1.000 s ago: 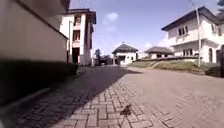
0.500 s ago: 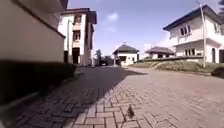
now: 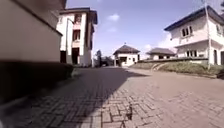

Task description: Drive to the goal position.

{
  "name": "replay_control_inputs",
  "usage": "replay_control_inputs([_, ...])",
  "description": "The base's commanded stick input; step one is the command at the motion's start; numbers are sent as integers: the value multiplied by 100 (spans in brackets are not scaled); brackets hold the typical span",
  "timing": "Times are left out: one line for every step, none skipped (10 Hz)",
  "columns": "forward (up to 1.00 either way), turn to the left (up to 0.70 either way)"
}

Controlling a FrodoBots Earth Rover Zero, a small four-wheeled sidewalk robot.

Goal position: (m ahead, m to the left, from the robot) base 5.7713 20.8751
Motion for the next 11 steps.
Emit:
replay_control_inputs([70, 0])
replay_control_inputs([70, 0])
replay_control_inputs([70, 0])
replay_control_inputs([70, 0])
replay_control_inputs([70, 0])
replay_control_inputs([70, 0])
replay_control_inputs([70, 0])
replay_control_inputs([70, 0])
replay_control_inputs([70, 0])
replay_control_inputs([70, 0])
replay_control_inputs([70, 0])
